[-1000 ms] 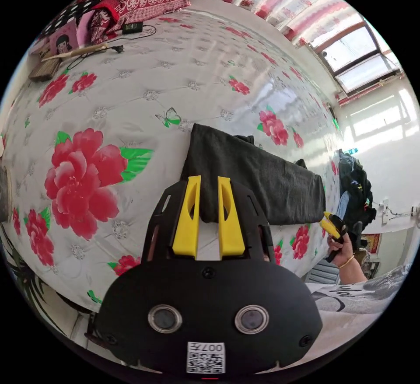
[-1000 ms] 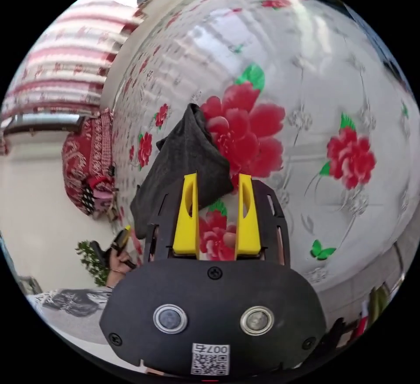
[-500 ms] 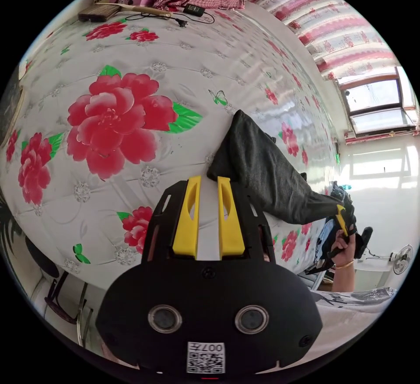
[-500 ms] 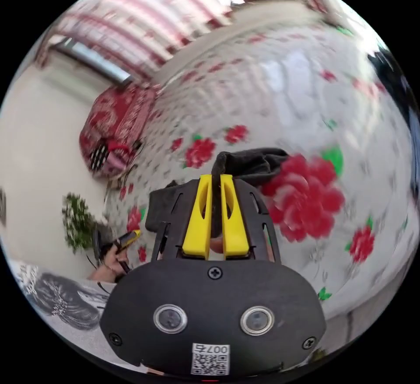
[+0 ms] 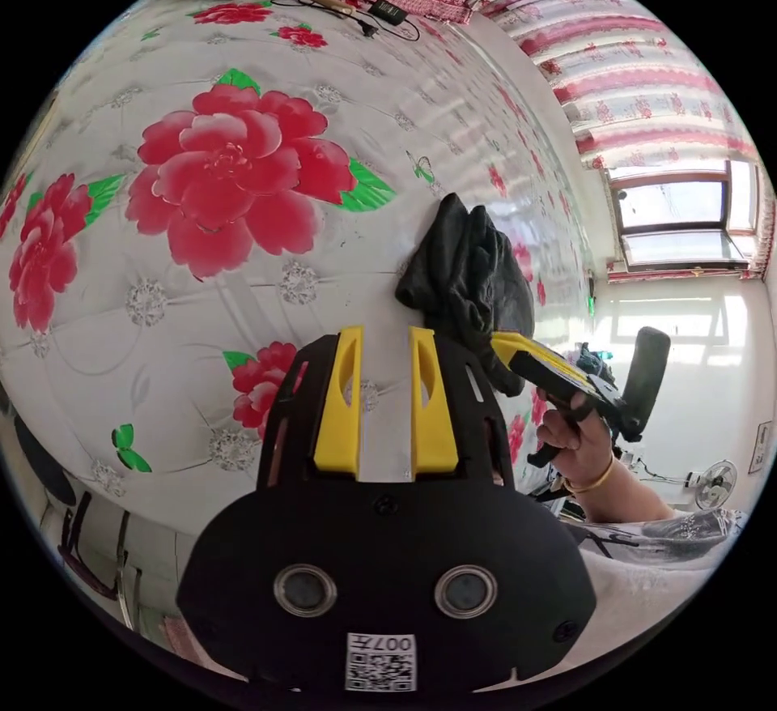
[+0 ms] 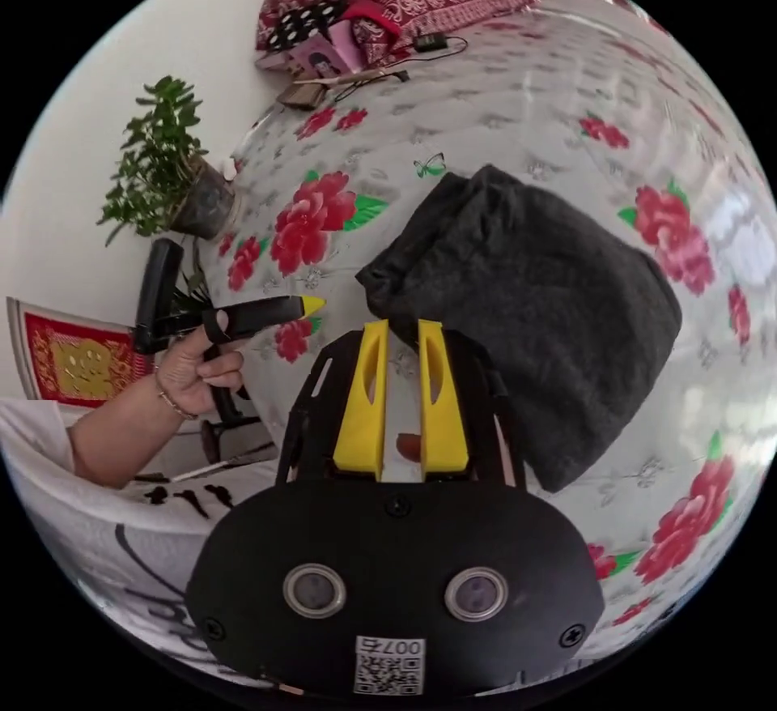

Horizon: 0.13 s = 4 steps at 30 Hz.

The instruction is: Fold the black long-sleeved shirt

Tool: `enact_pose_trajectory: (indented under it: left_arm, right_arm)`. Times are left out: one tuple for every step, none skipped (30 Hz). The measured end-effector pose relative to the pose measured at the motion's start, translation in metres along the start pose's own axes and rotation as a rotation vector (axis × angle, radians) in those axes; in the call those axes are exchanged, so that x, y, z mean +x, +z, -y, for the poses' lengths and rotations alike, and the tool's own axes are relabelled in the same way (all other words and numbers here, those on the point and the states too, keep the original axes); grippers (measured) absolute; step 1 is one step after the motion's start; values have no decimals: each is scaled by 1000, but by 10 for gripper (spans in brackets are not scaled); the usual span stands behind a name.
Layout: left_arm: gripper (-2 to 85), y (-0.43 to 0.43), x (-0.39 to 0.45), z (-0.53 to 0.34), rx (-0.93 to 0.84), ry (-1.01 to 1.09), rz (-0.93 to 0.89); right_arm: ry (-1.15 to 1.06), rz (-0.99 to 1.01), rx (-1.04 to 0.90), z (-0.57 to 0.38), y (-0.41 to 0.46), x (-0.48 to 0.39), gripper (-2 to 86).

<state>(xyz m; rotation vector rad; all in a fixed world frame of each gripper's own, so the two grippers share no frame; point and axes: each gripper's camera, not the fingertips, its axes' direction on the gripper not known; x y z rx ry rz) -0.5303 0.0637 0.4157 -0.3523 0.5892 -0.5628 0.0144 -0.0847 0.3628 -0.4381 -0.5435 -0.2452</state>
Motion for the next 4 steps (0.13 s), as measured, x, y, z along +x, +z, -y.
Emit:
enact_pose_trajectory:
  left_arm:
    - [101,1,-1,1,-5,6,-7]
    - [106,4,-1,3,-16,16,-23]
    - [112,8,0,7,-31,36,-44]
    - [116,11,2,10,-39,46,-53]
  right_arm:
    - [32,25,39,-3,-14,13,60]
    - [71,16,97,-9,-31,29,65]
    - [100,-1,123,-12,-40,38,68]
    - [171,-32,166,-19,-56,59,74]
